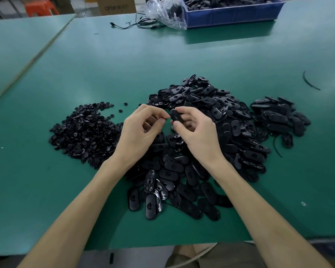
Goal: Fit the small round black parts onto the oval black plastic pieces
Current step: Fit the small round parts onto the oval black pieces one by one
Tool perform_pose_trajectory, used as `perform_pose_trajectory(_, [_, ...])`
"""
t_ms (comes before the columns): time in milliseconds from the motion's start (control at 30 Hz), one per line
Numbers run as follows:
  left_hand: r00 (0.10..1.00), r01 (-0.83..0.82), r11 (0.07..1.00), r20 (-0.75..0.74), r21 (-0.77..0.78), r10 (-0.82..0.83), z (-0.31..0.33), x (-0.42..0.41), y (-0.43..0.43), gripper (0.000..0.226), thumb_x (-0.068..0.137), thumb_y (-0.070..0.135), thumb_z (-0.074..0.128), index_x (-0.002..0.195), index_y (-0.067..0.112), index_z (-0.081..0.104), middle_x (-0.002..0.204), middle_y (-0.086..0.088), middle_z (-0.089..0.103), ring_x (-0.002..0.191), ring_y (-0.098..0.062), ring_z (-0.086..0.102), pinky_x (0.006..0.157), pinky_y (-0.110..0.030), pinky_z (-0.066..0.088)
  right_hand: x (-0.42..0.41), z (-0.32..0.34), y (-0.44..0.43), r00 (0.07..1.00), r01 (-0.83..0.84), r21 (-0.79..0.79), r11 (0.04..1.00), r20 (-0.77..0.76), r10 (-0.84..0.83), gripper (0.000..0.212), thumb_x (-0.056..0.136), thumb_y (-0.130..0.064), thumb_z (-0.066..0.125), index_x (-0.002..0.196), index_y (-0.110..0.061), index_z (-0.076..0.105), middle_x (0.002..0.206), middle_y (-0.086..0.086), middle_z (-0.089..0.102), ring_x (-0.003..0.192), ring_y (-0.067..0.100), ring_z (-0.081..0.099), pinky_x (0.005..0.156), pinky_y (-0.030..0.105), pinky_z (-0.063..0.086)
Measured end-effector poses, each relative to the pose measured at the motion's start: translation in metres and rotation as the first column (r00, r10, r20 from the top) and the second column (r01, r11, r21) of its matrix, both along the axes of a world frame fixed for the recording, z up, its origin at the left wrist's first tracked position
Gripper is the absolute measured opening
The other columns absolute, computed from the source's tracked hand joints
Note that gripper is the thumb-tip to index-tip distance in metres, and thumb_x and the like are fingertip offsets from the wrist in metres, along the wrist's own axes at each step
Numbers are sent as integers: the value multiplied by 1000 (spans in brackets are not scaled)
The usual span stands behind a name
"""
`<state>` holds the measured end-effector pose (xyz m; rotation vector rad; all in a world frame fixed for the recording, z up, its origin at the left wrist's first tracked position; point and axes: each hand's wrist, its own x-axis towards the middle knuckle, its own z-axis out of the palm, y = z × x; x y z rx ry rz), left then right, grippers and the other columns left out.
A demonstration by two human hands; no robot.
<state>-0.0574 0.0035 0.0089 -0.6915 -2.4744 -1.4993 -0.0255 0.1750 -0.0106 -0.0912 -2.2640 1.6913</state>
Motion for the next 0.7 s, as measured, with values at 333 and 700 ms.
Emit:
perform_pose_trajectory(333, [999, -13, 1000, 30, 24, 13, -2, -2, 0, 16, 94, 10, 72, 103, 23, 69, 94, 8, 71, 77, -20, 66, 67, -32, 53, 0, 2, 1, 999, -33, 35, 999, 1, 33, 33, 96, -11, 71, 126, -24, 75, 108, -13, 75, 90, 5, 70, 87, 23, 58])
perform_pose_trajectory(700, [1000, -1, 1000, -14, 0, 1, -3, -1, 0, 24, 92, 8, 74, 102, 29, 67, 99, 6, 70, 81, -21, 64, 65, -24, 48, -1, 0, 1, 999, -36, 20, 999, -8, 36, 28, 96, -8, 71, 121, -20, 76, 103, -11, 76, 89, 8, 71, 86, 27, 60])
